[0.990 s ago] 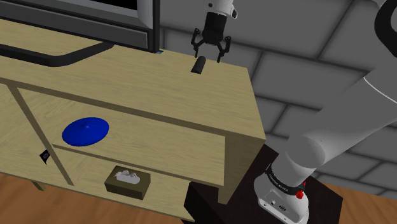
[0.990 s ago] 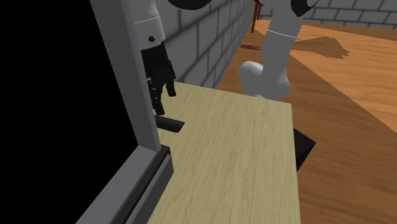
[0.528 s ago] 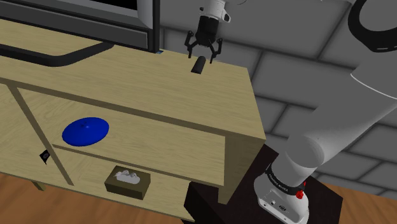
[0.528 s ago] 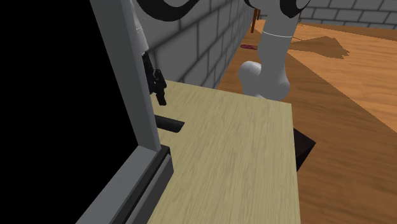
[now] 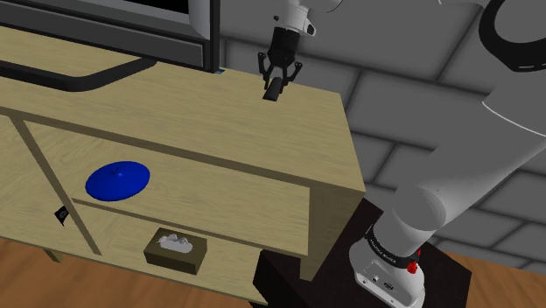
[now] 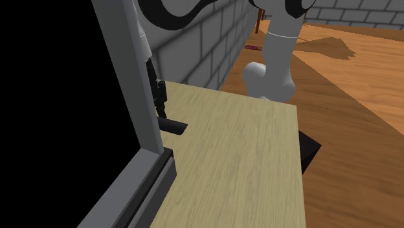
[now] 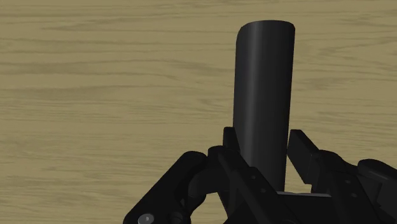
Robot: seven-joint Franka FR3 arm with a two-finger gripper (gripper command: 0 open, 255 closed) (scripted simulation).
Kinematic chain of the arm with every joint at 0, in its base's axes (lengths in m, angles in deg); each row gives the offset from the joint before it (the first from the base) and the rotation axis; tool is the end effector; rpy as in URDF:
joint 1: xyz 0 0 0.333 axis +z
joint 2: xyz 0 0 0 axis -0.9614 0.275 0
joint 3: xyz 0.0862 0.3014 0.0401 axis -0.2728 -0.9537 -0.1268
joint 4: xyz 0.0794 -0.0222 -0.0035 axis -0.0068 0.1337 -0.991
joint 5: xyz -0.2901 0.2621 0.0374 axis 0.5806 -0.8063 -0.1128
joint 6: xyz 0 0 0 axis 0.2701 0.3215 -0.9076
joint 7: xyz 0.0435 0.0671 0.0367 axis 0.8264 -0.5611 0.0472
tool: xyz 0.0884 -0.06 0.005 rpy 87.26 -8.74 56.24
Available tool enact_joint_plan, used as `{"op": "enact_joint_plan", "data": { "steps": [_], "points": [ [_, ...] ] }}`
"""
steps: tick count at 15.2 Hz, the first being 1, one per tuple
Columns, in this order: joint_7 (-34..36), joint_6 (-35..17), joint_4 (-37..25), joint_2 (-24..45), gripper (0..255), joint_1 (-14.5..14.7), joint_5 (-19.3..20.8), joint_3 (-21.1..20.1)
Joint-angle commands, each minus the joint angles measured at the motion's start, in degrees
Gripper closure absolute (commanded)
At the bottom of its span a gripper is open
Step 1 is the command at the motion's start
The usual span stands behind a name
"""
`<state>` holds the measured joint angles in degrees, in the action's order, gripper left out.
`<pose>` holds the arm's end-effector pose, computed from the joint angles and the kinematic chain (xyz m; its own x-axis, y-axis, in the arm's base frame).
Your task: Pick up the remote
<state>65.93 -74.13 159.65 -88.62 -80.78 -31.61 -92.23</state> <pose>0.5191 0.0028 0.5396 0.5772 -0.7871 -0.2175 -0.8107 -0.5843 -0.0373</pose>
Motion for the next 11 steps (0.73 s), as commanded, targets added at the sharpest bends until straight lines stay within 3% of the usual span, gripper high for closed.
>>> {"op": "enact_joint_plan", "data": {
  "steps": [1,6,11],
  "points": [
    [0.01,-0.24,0.22,0.45,255,0.11,-0.09,-0.15],
    [-0.13,-0.27,0.53,0.19,255,0.06,-0.10,-0.07],
    [0.52,3.51,-3.36,0.25,255,0.01,0.00,0.02]
  ]
}}
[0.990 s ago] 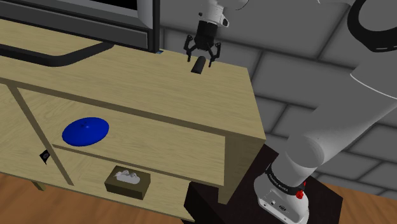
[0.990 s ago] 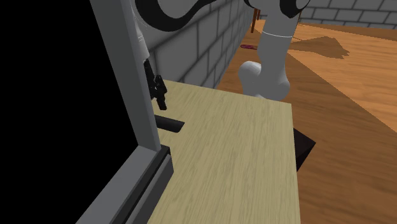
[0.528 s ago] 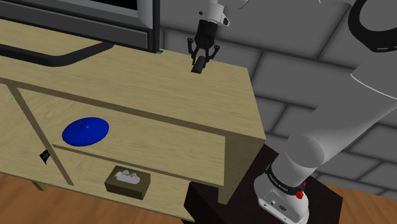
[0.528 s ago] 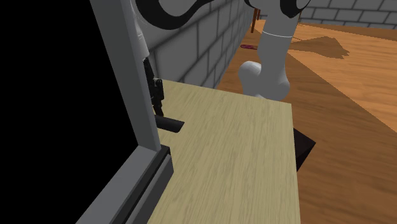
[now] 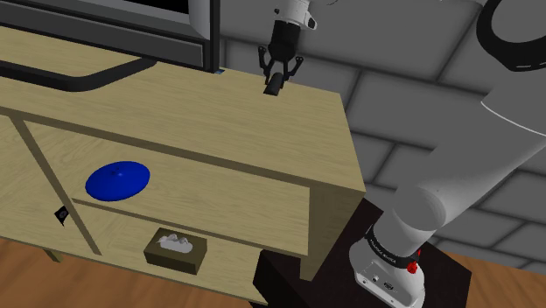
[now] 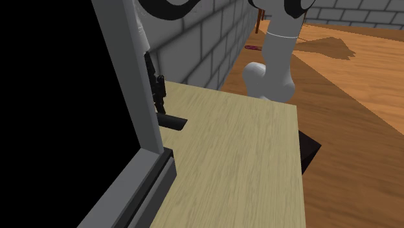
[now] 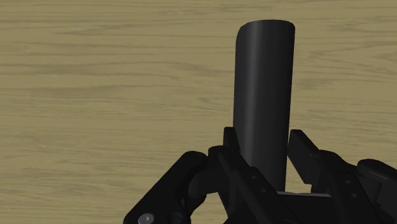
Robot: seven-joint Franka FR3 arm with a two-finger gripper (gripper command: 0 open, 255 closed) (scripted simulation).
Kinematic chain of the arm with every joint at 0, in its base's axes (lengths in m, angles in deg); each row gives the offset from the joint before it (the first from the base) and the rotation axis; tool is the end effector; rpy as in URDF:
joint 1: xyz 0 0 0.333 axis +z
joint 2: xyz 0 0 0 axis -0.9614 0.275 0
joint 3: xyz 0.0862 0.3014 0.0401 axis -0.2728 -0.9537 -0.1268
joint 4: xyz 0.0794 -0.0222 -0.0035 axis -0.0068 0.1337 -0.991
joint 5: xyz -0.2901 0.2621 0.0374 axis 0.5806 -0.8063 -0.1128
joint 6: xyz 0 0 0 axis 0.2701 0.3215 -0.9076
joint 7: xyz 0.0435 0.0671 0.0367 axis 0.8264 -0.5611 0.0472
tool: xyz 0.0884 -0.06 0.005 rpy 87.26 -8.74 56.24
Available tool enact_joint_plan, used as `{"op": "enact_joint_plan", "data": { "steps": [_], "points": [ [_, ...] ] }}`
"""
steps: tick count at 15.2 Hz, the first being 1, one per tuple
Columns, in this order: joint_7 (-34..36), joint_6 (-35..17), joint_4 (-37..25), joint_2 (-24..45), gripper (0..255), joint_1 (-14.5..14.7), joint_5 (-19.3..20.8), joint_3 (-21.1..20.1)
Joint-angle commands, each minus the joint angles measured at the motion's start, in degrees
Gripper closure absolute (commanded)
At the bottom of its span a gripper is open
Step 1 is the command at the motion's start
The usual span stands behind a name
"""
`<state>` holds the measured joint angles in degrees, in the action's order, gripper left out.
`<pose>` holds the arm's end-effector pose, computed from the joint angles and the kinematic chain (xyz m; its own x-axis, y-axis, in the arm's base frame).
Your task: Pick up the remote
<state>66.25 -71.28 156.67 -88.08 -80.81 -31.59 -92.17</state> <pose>0.5210 0.0029 0.5554 0.5780 -0.7849 -0.2234 -0.8092 -0.5866 -0.0328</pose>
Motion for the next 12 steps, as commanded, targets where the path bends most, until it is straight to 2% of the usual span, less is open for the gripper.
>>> {"op": "enact_joint_plan", "data": {
  "steps": [1,10,12],
  "points": [
    [0.34,1.42,-1.21,-0.23,255,0.03,-0.01,-0.02],
    [1.58,8.39,-9.35,0.83,255,-0.04,0.07,0.11],
    [1.60,8.51,-9.49,0.86,255,-0.04,0.07,0.11]
  ]
}}
